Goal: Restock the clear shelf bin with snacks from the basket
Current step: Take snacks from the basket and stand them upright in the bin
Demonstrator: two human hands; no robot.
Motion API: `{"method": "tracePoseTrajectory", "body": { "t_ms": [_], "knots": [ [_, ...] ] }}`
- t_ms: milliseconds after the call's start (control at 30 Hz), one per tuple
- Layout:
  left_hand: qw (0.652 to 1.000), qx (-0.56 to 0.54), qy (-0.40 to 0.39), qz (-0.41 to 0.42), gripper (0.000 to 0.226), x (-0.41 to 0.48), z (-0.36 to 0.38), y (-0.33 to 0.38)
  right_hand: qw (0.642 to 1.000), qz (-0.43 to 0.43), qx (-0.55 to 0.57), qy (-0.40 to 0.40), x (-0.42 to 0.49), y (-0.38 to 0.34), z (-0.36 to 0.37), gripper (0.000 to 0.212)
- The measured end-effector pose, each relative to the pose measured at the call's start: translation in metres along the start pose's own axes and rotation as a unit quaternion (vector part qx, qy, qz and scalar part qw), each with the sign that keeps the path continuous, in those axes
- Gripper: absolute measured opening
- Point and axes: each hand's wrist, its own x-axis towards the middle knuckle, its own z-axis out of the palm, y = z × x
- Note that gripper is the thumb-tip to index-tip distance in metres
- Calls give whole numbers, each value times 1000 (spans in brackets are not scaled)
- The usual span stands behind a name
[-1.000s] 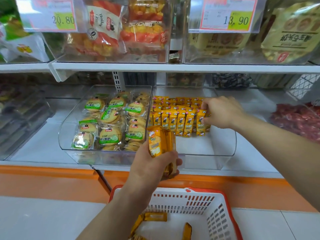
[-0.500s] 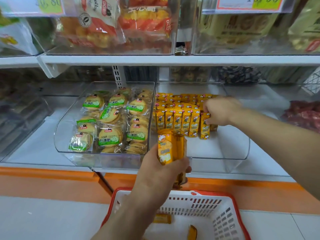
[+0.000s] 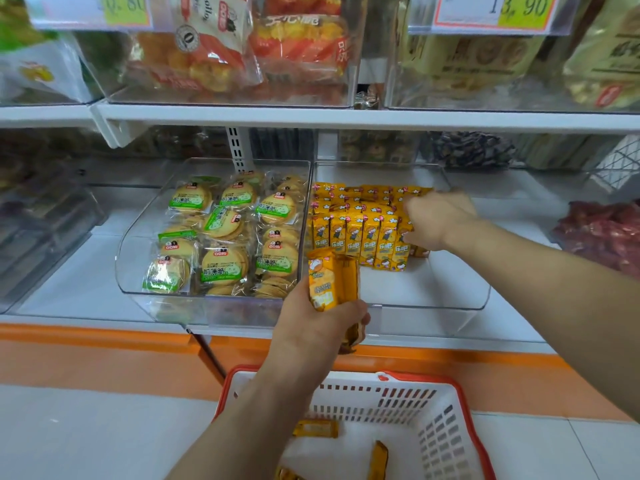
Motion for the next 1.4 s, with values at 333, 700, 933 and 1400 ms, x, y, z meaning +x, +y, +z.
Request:
{"method": "tracePoseTrajectory", "body": {
  "t_ms": [333,700,933,1400],
  "knots": [
    [992,53,-111,7,38,-19,7,3,735,-31,664,-133,-138,-21,-43,38],
    [984,-66,-161,-35,40,-36,12,3,605,-61,784,-129,-173,-1,-28,27],
    [988,-39,-149,-18,46,-35,10,-1,566,-63,810,-140,-178,3,-26,24],
    [997,-56,-56,7,41,-21,6,-4,649,-69,713,-256,-174,-8,-19,58]
  ]
}}
